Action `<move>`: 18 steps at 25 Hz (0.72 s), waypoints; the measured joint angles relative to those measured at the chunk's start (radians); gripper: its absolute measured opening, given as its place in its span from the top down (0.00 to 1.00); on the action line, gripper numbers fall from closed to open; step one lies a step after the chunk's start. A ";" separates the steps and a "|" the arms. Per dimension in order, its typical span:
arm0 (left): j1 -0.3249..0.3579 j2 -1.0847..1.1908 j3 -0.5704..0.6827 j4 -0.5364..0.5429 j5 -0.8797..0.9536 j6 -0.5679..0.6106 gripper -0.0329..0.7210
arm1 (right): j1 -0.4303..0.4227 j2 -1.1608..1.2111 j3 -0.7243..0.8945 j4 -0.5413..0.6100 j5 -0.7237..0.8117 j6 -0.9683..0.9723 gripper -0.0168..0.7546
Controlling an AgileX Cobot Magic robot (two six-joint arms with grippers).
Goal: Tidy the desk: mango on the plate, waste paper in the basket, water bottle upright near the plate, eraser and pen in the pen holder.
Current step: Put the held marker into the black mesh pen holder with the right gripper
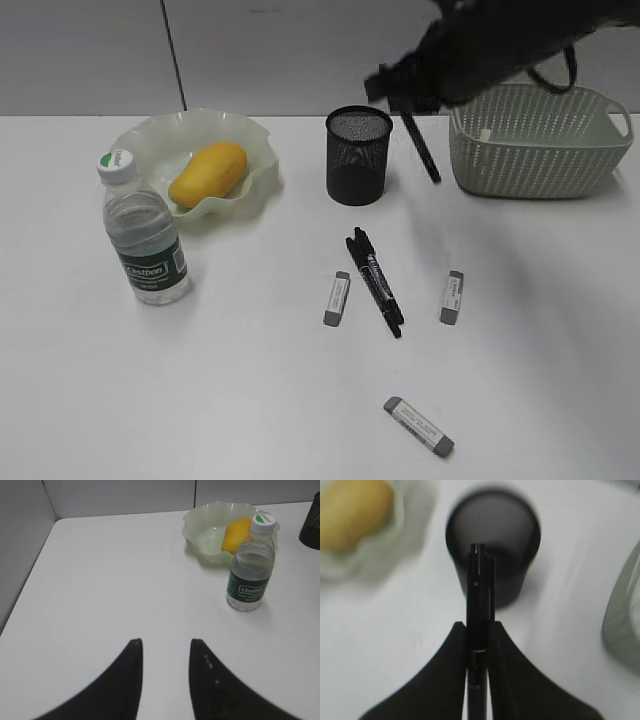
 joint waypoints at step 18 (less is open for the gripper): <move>0.000 0.009 0.000 -0.001 0.000 0.000 0.64 | -0.018 0.428 0.073 -0.013 -1.207 0.001 0.81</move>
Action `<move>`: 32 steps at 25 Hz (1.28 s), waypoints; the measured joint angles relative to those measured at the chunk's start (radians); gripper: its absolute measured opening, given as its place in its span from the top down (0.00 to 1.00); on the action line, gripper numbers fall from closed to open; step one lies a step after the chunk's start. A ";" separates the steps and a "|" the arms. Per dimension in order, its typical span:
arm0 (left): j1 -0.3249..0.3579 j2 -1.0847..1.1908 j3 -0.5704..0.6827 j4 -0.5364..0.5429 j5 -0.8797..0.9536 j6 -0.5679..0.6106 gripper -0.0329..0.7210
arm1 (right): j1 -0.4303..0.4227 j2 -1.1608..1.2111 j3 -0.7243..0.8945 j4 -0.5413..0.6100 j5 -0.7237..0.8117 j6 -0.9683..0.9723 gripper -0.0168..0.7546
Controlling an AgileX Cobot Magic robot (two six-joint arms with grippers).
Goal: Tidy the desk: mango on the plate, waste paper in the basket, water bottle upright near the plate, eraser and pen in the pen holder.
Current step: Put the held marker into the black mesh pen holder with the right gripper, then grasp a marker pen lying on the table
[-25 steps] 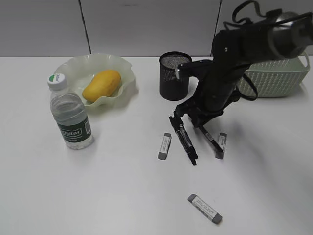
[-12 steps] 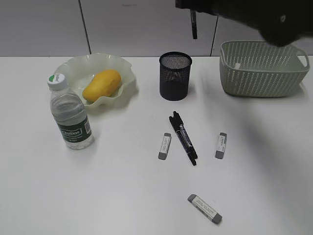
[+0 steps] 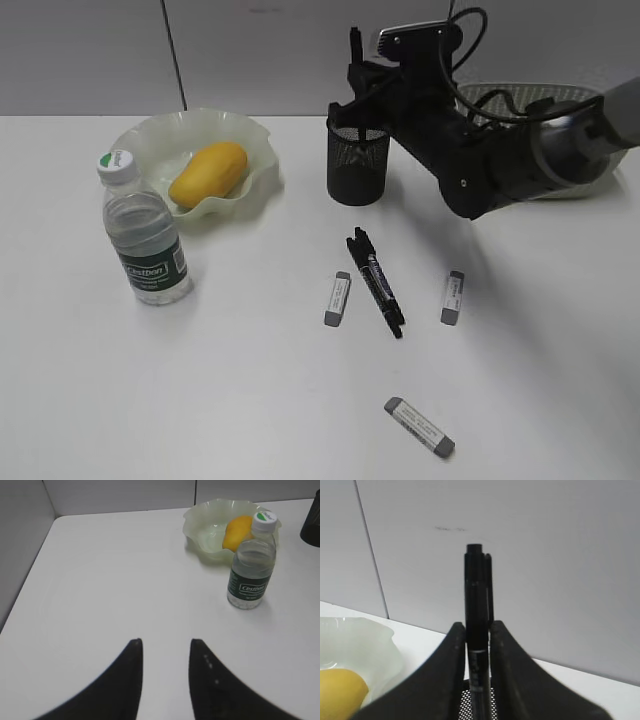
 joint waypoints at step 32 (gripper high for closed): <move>0.000 0.312 -0.006 -0.049 -0.025 0.091 0.63 | -0.002 -1.512 0.603 -0.033 2.078 0.069 0.55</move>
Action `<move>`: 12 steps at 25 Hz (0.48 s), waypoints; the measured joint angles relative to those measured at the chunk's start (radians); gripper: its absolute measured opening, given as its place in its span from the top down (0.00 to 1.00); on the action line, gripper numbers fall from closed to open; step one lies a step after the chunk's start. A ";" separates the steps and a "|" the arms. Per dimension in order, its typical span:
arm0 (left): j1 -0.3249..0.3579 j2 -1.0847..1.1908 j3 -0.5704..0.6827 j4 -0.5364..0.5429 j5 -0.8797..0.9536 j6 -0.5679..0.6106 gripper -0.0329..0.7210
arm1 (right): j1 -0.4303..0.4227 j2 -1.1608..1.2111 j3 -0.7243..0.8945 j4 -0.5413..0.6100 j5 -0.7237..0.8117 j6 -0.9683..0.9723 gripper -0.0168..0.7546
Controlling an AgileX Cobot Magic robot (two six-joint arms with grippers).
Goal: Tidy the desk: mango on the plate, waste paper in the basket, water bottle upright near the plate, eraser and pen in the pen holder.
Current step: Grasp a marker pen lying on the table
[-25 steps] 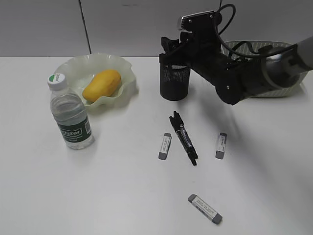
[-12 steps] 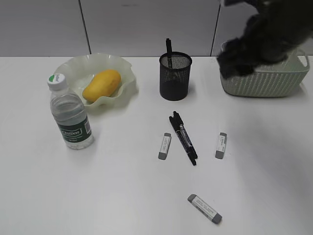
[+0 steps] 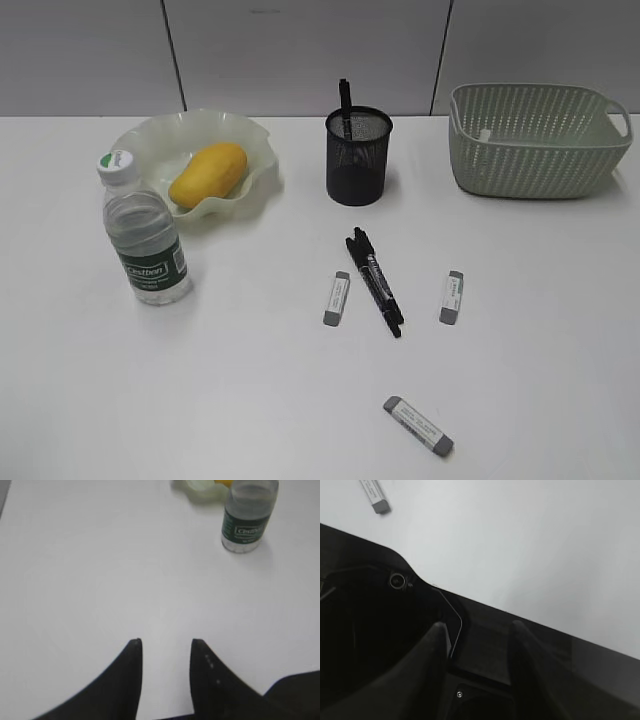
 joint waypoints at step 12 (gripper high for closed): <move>-0.126 0.534 -0.209 -0.164 -0.171 0.059 0.63 | 0.000 -0.597 0.124 -0.076 -0.127 0.000 0.55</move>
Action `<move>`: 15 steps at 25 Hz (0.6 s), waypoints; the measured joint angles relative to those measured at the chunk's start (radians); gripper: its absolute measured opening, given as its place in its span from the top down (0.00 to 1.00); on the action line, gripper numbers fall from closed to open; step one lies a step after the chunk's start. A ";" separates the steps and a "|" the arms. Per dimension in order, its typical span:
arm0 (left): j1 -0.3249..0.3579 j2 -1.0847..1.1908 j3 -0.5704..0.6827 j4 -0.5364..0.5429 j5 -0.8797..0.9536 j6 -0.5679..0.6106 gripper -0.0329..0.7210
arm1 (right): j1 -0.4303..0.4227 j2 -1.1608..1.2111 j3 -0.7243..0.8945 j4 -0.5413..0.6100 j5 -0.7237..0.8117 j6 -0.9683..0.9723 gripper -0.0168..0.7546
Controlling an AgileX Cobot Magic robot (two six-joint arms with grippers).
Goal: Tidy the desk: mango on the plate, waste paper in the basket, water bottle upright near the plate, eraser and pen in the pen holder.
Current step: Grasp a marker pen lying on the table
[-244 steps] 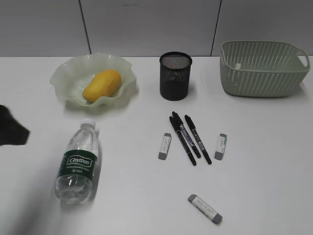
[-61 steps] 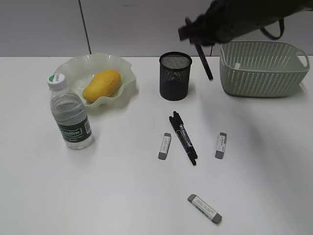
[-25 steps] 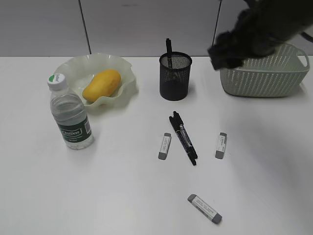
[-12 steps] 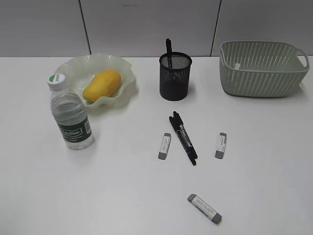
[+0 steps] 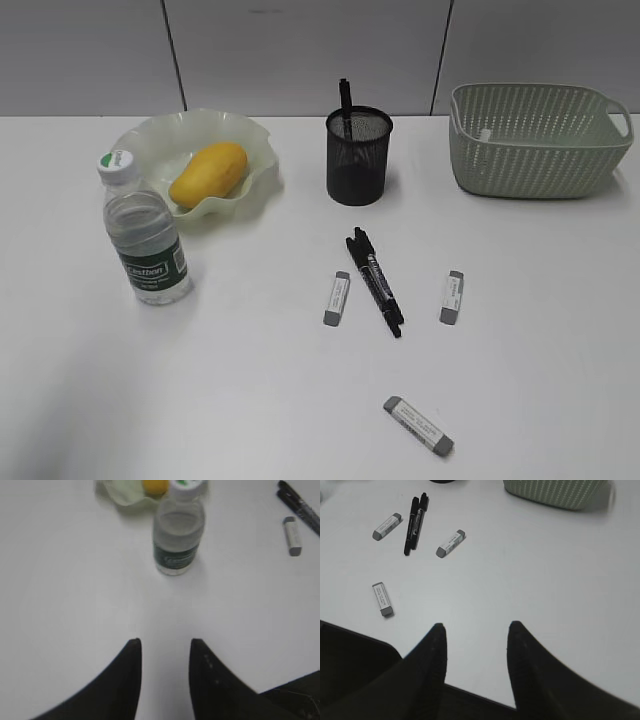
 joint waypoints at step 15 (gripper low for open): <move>-0.471 1.024 -0.605 -0.010 -0.313 -0.264 0.47 | 0.000 -0.014 0.002 -0.005 -0.004 -0.001 0.55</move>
